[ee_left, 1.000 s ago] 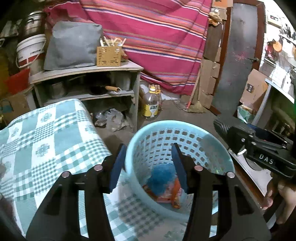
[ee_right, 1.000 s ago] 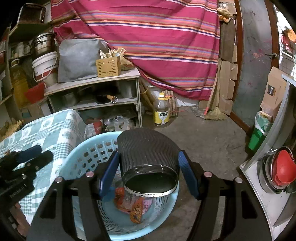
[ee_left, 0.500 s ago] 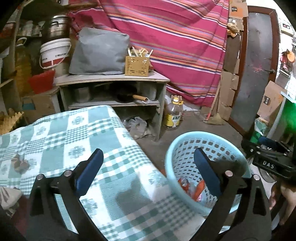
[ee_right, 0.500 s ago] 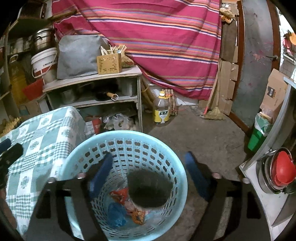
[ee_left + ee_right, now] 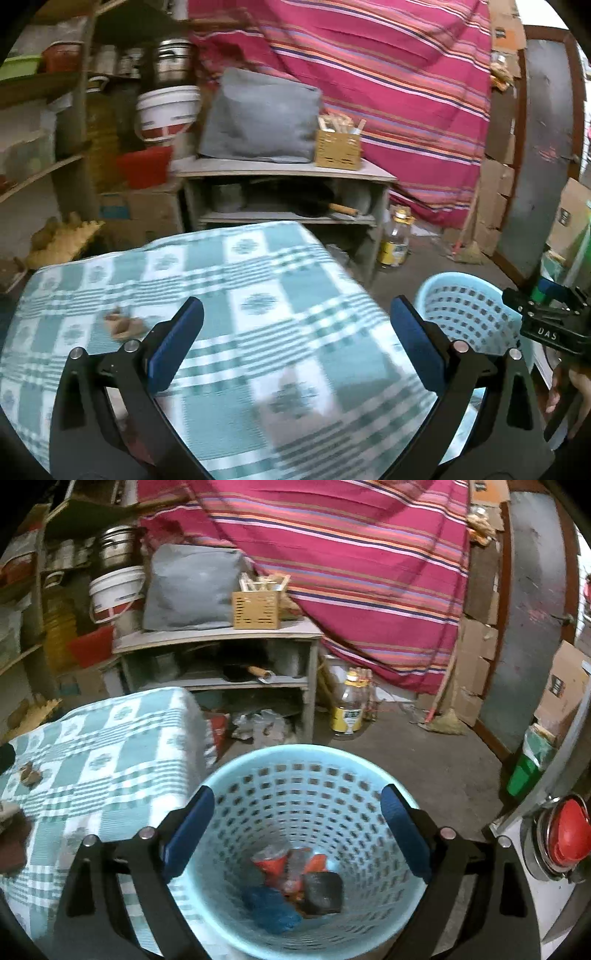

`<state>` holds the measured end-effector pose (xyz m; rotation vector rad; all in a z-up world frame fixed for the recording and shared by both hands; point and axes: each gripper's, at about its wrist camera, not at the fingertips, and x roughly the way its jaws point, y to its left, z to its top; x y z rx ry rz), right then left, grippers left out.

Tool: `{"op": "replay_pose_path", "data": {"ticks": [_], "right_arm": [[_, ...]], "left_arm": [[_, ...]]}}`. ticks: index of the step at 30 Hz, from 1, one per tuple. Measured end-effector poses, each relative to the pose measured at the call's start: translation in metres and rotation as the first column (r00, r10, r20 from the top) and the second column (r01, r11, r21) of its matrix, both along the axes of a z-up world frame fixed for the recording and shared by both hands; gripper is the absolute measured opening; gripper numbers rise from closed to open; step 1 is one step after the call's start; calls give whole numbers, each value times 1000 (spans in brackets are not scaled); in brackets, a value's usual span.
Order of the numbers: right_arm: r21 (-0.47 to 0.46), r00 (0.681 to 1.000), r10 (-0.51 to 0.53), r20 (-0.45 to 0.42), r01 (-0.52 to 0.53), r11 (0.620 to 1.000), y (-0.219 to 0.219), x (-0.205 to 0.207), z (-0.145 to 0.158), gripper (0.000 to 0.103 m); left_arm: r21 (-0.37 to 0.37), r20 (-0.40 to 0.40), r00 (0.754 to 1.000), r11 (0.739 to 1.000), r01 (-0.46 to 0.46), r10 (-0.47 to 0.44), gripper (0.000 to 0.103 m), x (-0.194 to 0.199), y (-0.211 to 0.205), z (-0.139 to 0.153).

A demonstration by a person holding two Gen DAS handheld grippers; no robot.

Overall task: Collect trash
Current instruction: 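Return to the table and grasp the beige paper bag with the left tool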

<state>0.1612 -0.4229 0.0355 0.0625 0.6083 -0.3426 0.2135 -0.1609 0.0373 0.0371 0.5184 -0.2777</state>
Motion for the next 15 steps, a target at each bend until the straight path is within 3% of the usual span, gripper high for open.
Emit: {"op": "replay_pose_path", "data": {"ticks": [8,15], "right_arm": [[-52,996,90,-11,-90,995,60,17,0,90],[-16,989,147,-2,-147,989,100,32,1,90]], "left_arm": [[41,-19,995,995,-95,95,98,-4,72,-3],[43,-145,978,989,-143,148,97,6,134,-24]]}}
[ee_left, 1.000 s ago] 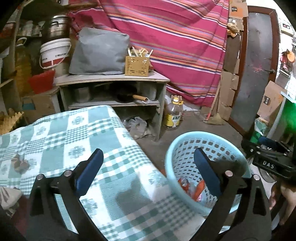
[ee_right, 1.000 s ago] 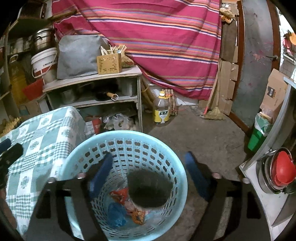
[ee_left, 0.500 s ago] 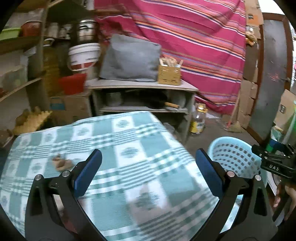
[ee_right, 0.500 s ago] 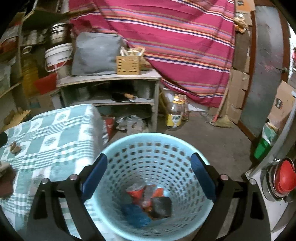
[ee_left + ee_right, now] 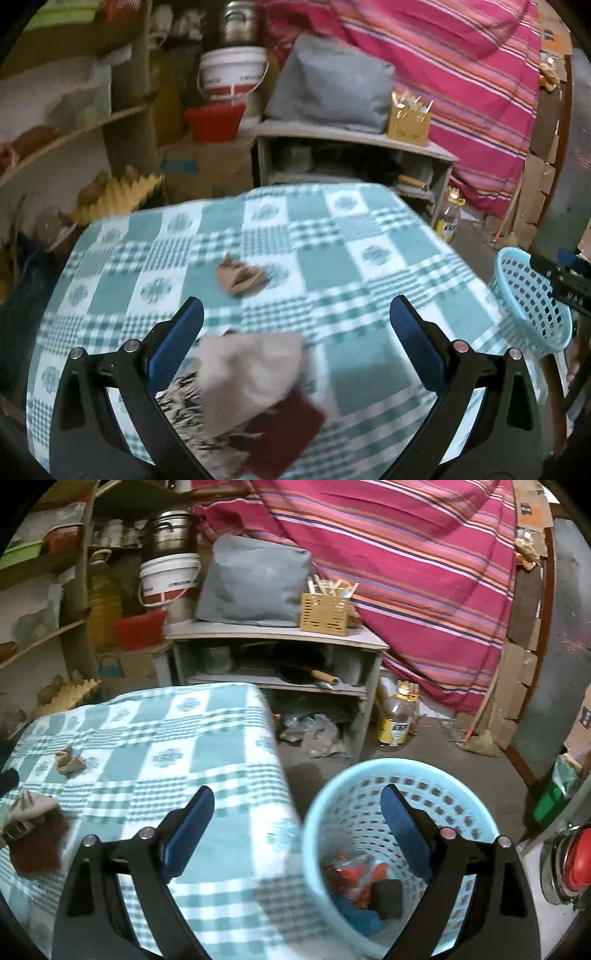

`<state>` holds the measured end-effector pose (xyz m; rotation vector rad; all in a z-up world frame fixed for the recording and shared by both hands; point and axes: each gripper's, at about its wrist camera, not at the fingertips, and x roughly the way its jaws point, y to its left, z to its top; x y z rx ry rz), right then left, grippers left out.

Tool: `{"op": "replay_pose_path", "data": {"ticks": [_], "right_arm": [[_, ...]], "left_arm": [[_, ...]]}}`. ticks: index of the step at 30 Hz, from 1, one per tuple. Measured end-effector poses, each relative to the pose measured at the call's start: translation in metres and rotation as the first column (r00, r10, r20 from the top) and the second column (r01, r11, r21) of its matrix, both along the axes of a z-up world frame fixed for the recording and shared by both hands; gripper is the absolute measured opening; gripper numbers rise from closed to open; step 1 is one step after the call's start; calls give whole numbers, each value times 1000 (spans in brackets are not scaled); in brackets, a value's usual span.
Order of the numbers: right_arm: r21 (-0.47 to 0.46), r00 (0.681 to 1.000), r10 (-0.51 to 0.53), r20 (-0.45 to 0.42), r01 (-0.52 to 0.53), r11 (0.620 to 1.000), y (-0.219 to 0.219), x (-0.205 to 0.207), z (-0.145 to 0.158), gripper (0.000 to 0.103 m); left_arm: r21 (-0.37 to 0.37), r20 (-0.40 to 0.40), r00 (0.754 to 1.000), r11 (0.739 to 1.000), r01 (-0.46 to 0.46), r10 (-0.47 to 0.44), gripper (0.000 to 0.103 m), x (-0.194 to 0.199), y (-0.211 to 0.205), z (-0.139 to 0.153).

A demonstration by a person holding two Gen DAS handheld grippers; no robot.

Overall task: Collect trash
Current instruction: 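Return to the table and grasp the beige paper bag with the left tool, then grasp the printed snack packet with the right tool while the left tool holds the beige bag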

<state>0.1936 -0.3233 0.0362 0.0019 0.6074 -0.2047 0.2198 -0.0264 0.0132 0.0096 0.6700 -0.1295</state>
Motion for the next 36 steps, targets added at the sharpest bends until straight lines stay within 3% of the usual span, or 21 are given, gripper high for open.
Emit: {"op": "replay_pose_path", "data": {"ticks": [6,11,16,20,21,22,36], "right_arm": [[-3,999,45,-9,-46,999,32,13,-3,90],[-8,997,74,-17,-74,997,53,20,-5,90],[-20,995,95,-28,-96,995,66,25,-9,90],[-29,993,109,-36,-110,993,74,29,-12,90],[-32,993,113,-38,-114,993,76,29,-12,90],[-34,992,116,-40,-117,993,77,30,-13,90],[-114,972,234,-32,-236,965,135,12,-9,90]], "left_arm": [[21,-70,998,1000,-2,4,97,1,28,-21],[10,-138,990,999,34,-32,85,8,32,-39],[0,-200,977,997,82,-80,58,17,26,-53],[-22,-198,974,994,104,-107,40,18,26,-50],[-29,-194,975,994,108,-111,26,18,27,-48],[-32,-190,975,993,111,-115,24,18,28,-46],[-59,0,1000,998,-5,5,21,-6,79,6]]}}
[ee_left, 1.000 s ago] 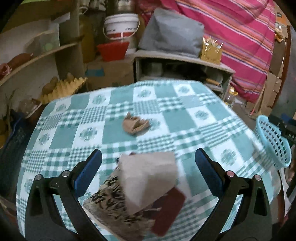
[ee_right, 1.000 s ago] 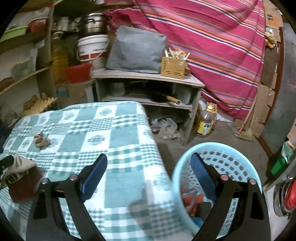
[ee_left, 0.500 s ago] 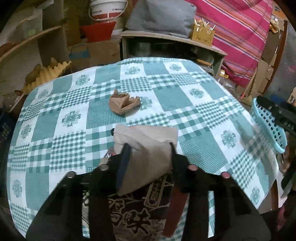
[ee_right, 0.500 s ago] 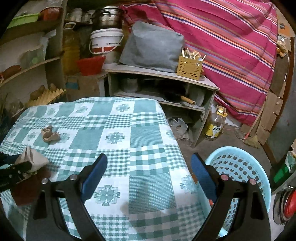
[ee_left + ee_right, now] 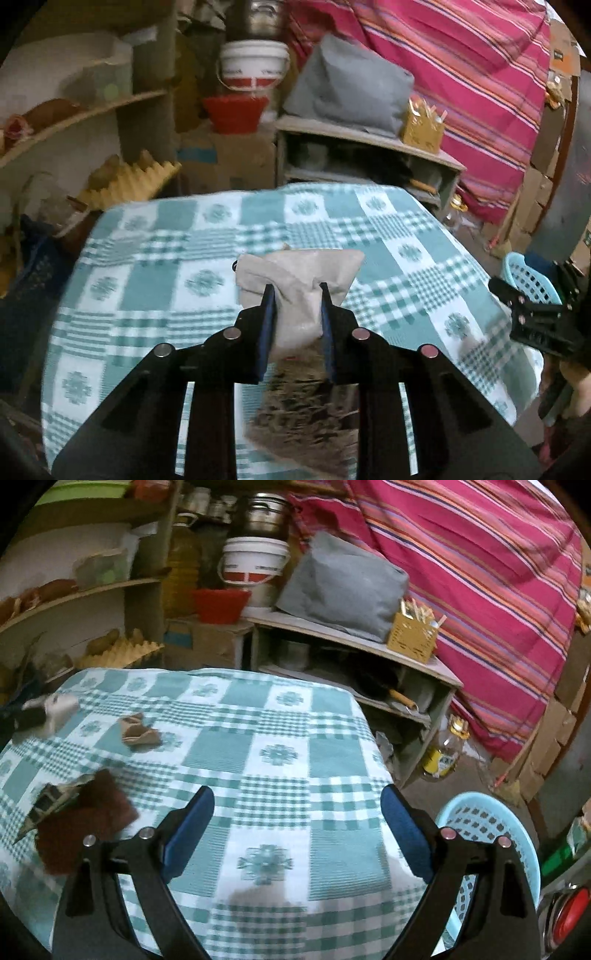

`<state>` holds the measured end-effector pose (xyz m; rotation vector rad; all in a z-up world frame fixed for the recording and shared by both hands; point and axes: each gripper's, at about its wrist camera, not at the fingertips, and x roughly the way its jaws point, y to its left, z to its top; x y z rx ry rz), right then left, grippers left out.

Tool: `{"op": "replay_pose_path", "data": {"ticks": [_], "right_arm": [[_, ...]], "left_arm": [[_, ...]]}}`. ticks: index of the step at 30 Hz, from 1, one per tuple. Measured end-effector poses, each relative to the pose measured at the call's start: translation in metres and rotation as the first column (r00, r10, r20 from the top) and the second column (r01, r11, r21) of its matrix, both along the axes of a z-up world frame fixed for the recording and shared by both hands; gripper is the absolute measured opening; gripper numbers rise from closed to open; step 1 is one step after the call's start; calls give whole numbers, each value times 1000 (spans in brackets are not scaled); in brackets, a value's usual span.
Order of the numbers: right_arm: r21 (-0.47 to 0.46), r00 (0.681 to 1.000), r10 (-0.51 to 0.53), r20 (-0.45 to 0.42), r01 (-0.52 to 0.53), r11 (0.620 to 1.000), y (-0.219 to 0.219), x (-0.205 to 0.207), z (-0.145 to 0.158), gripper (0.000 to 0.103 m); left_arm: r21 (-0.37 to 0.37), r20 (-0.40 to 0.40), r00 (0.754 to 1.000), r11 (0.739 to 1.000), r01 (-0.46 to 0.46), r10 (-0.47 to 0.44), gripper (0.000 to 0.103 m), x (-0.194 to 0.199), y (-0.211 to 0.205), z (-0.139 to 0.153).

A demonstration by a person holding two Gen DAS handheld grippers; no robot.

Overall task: Collect trash
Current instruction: 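Grasp the printed snack packet with the right tool while the left tool holds the beige bag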

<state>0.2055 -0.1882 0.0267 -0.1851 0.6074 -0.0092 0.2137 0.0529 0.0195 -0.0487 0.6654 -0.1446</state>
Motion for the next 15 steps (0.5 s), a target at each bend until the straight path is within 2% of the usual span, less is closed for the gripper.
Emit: {"op": "replay_pose_path", "data": {"ticks": [10,15], "right_arm": [[39,993,112,-34,-111,993,60,-10,-1,90],[46,981,181,-72,-178,983,101,-17,-9,90]], "left_arm": [[39,19,990,989,-143,142,21,-22,71,-8],[30,21,979,979,-204,203,21,-36,109,-13]]}}
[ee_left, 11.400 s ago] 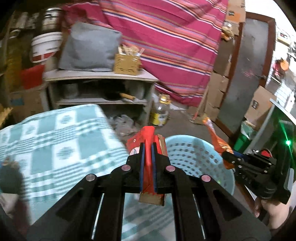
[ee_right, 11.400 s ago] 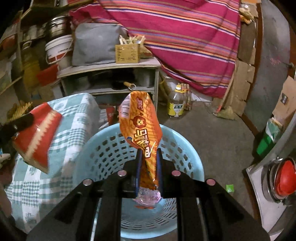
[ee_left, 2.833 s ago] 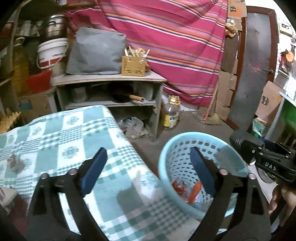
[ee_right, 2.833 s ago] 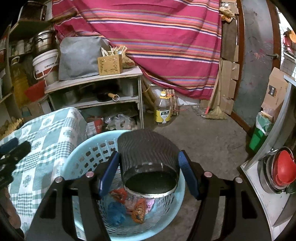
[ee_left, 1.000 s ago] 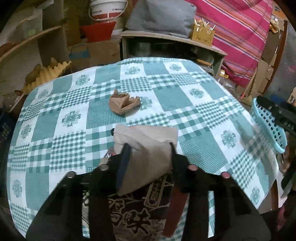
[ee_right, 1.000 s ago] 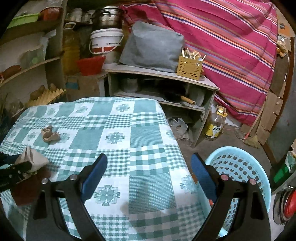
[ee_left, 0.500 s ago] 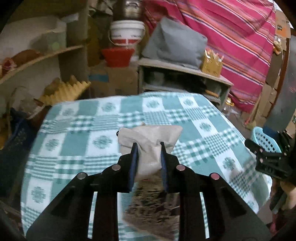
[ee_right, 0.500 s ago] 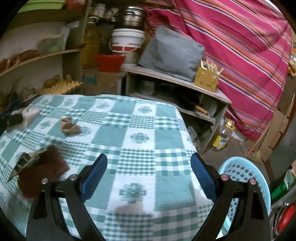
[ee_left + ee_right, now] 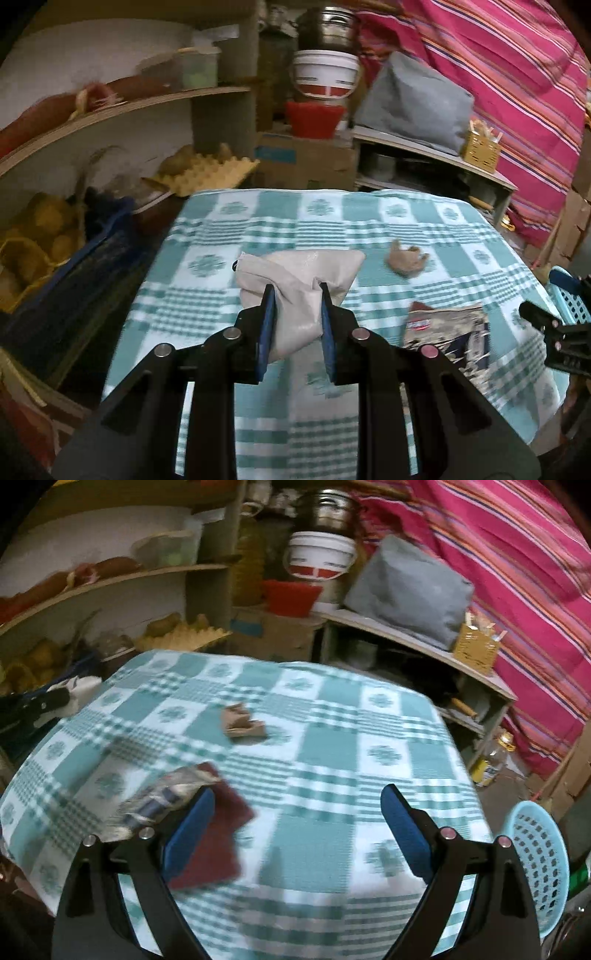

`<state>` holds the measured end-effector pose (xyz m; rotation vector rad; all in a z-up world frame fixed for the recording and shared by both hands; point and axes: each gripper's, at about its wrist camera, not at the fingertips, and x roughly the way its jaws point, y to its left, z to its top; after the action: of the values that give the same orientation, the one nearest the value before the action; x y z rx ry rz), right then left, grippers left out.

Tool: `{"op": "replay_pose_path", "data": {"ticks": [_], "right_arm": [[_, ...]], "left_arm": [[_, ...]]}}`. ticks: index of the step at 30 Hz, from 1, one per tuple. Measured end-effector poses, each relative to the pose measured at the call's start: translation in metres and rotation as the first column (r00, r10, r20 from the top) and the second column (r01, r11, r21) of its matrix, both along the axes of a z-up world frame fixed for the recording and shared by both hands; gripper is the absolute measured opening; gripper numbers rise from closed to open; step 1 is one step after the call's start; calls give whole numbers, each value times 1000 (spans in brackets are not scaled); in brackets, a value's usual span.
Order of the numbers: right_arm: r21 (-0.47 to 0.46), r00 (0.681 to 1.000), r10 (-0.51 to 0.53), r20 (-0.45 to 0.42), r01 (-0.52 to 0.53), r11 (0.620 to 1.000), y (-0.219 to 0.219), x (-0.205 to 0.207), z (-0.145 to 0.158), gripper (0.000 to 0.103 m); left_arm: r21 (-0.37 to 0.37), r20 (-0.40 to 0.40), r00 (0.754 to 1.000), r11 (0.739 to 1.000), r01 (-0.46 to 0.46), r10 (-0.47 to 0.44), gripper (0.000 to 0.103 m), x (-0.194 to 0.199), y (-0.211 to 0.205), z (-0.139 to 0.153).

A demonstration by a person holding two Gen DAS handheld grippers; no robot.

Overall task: Collect trash
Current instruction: 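Grasp the printed snack packet with the right tool while the left tool holds the beige bag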

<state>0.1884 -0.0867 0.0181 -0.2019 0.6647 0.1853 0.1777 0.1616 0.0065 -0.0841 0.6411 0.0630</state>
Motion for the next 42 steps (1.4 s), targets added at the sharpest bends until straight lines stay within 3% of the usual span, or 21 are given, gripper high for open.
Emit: {"op": "replay_pose_path", "data": {"ticks": [5,12,16,18,19,21,27,35,42], "right_arm": [[109,995,11,-101,0,994,24,0,-9,90],[118,978,-38,-207,63,991,43,10,-34,90],[184,963,-48,-266,100,978,42,19,-43,89],[226,956,-36,-292,106,968,43,23,-46,82],[234,956,-32,-290,103,967,45,24,-46,76],[231,960,-10,-280,78,970,51,25,-45,48],[204,975,50,-216,-5,979,63,24,-33,17],[238,993,81,-86,-59,969,45,16,5,8],[283,1000,4,0,-4,959,-16,12,35,8]], "left_arm": [[-25,12,999,999,-37,37,22,-12,25,0],[-42,23,998,998,-55,56,22,-22,42,0],[-46,20,998,997,-58,59,22,-24,48,-1],[-45,18,998,997,-59,60,22,-25,48,-2],[-41,17,998,997,-60,60,22,-25,49,-3],[-35,16,998,997,-61,62,22,-25,49,-3],[-45,29,997,997,-70,71,21,-23,50,0],[-55,66,997,998,-45,48,22,-14,25,16],[-49,87,996,999,16,-11,22,-3,-15,27]]}}
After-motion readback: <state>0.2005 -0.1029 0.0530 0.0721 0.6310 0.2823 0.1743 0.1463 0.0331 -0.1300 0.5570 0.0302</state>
